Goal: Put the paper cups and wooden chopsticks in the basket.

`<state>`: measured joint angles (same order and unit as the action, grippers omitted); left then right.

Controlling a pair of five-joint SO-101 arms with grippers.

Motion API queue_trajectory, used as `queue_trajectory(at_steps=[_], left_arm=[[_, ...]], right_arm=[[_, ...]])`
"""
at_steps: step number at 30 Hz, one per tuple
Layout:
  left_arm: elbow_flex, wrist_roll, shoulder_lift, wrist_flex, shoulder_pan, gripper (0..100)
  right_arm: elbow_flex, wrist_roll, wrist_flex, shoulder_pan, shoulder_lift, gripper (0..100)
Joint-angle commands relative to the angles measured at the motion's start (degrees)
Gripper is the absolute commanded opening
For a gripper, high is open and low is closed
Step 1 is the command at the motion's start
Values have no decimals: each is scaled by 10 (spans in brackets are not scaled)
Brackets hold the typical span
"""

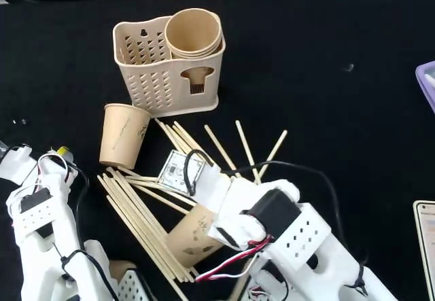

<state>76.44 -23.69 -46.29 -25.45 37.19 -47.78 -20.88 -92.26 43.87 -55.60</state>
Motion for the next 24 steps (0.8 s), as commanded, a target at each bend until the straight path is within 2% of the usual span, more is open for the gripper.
queue_trajectory(at_steps=[1, 8, 14, 19, 24], left_arm=[[-15, -3, -12, 5, -8, 223], [-15, -3, -12, 5, -7, 223], [-15, -3, -12, 5, -6, 223], [-15, -3, -12, 5, -6, 223], [-15, -3, -12, 5, -6, 223]], right_arm=[[2, 3, 7, -8, -8, 201], [-4, -16, 19, 9, -8, 204], [-51, 24, 98, -8, -8, 204], [-70, 24, 100, -5, -8, 201], [-69, -21, 89, -5, -8, 181]])
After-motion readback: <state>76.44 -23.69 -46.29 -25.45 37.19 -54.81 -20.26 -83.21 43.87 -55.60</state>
